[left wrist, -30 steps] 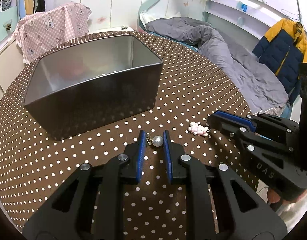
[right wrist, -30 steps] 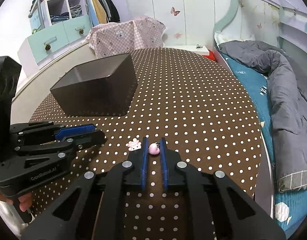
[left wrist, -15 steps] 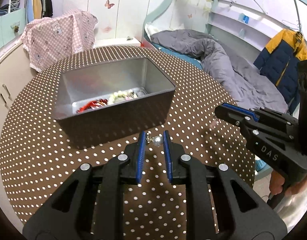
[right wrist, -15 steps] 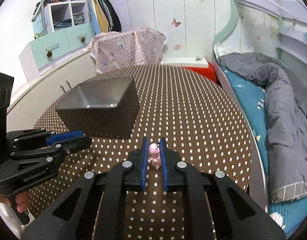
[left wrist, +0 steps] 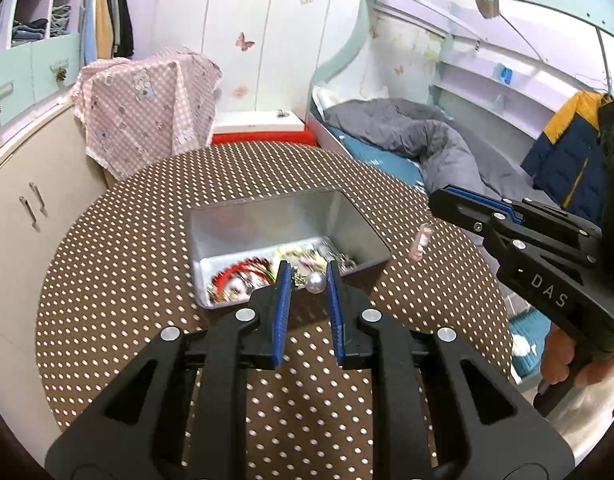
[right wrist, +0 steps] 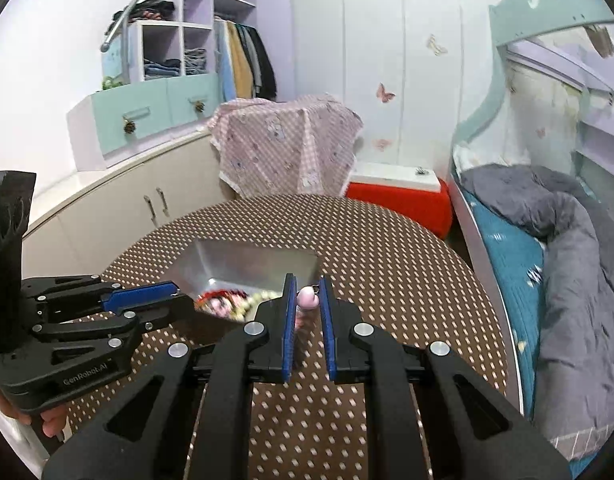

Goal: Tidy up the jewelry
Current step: 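Carry both charms over and into the grey box, then open both tools to release the charms inside the box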

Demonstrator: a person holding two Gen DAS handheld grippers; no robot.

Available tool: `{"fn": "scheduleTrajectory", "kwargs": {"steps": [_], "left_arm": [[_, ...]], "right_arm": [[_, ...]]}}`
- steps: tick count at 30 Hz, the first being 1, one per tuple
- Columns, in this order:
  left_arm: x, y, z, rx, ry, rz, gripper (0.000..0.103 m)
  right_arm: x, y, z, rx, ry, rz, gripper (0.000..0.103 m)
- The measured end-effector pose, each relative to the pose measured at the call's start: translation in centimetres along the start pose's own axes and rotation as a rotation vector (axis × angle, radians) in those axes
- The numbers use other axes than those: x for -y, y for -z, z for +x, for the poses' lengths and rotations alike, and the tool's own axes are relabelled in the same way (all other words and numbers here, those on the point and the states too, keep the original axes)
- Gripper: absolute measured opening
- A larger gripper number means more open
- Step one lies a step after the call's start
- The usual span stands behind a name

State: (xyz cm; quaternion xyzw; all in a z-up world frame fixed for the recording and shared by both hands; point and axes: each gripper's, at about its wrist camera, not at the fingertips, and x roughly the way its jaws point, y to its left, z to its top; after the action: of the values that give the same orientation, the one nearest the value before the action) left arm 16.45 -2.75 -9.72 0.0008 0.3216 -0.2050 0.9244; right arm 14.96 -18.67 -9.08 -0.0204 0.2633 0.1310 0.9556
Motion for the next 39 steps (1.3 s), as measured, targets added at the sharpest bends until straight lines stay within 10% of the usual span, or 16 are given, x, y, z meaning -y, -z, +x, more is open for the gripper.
{"fn": "scheduleTrajectory", "kwargs": {"steps": [21,25,39], "left_arm": [[-2.0,-1.3,1.7,-0.012,-0.099,-0.046,0.019],[-2.3,-1.4,1.6,-0.001,-0.131,-0.062,0.074],[-3.2,-0.9,0.3,0.006,-0.167,-0.088,0.074]], "right_arm": [[-1.7,-1.5,4.0,-0.040,-0.088,-0.025,0.017],[-1.3,-1.4,3.9,-0.041,-0.062,-0.016,0.039],[-0.5,-1.0,2.9,-0.040,-0.021,0.012,0.057]]}}
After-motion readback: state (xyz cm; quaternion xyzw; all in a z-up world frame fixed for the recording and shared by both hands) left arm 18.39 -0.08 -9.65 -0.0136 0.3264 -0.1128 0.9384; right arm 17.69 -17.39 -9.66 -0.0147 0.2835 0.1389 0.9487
